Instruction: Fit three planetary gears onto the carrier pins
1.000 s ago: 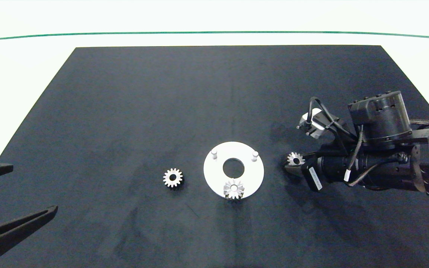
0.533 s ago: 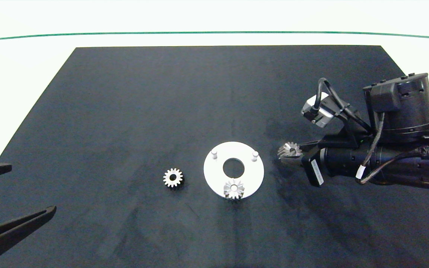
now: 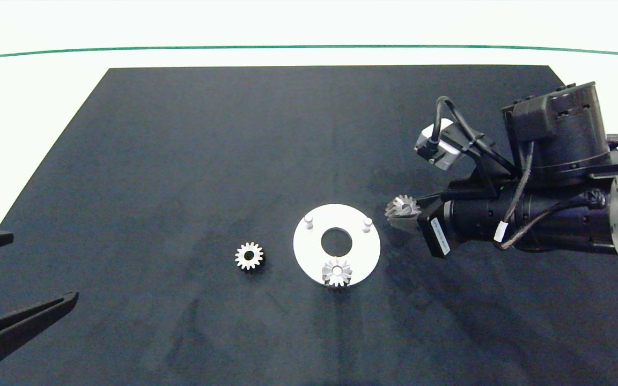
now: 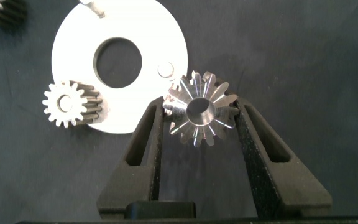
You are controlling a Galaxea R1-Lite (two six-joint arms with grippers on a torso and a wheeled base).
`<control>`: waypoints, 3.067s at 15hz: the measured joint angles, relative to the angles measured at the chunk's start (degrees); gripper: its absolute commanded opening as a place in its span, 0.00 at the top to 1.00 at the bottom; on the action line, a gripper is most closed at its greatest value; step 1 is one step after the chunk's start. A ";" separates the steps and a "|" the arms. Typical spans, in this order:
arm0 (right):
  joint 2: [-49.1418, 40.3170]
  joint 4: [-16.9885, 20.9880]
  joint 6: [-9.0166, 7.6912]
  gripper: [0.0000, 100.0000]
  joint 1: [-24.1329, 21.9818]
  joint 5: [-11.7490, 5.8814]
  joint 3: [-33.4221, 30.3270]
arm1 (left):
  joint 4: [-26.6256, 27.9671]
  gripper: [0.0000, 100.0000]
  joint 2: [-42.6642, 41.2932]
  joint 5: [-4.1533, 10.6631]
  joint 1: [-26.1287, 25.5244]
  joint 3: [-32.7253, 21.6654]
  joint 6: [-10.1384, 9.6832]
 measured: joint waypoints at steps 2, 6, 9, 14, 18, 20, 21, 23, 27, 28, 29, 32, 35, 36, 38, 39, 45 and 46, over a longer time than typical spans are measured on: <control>1.11 5.64 -0.11 1.00 1.13 -0.41 -5.13 | 0.00 0.00 -0.04 -0.02 0.06 -0.09 0.02; 3.93 7.63 -0.20 1.00 3.17 -2.73 -9.51 | -0.01 0.00 -0.37 -0.02 0.09 -0.30 0.00; 6.42 7.63 -0.28 1.00 4.28 -4.49 -10.15 | -0.01 0.00 -0.41 0.00 0.11 -0.30 0.00; 8.79 7.61 -0.24 1.00 4.80 -4.82 -11.28 | 0.00 0.00 -0.39 -0.02 0.11 -0.30 0.00; 9.87 7.58 -0.22 1.00 4.72 -4.92 -11.45 | 0.00 0.00 -0.33 -0.02 0.04 -0.30 0.02; 10.36 7.55 -0.22 1.00 4.67 -5.32 -11.69 | -0.01 0.00 -0.26 0.00 0.04 -0.30 0.00; 10.68 7.58 -0.22 1.00 4.63 -5.35 -11.86 | 0.00 0.00 -0.26 -0.02 0.04 -0.28 0.02; 11.19 7.58 -0.22 1.00 4.61 -5.38 -12.30 | 0.00 0.00 -0.22 0.00 0.09 -0.28 0.02; 11.89 7.46 -0.13 0.00 4.47 -5.40 -12.41 | 0.00 0.00 -0.20 0.00 0.09 -0.28 0.02; 12.08 7.36 -0.13 0.00 4.44 -5.42 -12.41 | 0.00 0.00 -0.20 0.02 0.09 -0.28 0.02; 12.28 7.28 -0.13 0.00 4.44 -5.45 -12.41 | 0.00 0.00 -0.20 0.04 0.09 -0.28 0.02; 12.50 7.28 0.05 0.00 4.44 -5.35 -12.39 | 0.00 0.00 -0.17 0.00 0.09 -0.28 0.02; 12.48 7.28 0.06 0.00 4.44 -5.34 -12.50 | 0.00 0.00 -0.06 0.02 0.04 -0.28 0.02; 12.43 7.24 0.13 0.00 4.44 -5.32 -12.52 | -0.01 0.00 -0.04 0.02 0.02 -0.28 0.02; 11.06 7.46 0.30 0.00 4.50 -5.24 -11.96 | 0.00 0.00 0.02 0.06 0.04 -0.22 0.02; 8.98 7.47 0.33 0.00 4.50 -5.23 -10.90 | 0.00 0.00 0.06 0.06 0.06 -0.22 0.02; -16.23 8.90 0.35 0.00 -2.47 -5.24 7.17 | -0.10 0.00 3.15 0.26 -0.30 2.47 0.00; -20.09 10.23 0.35 0.00 -4.27 -5.21 9.36 | -0.26 0.00 4.33 0.34 -1.10 3.19 -0.09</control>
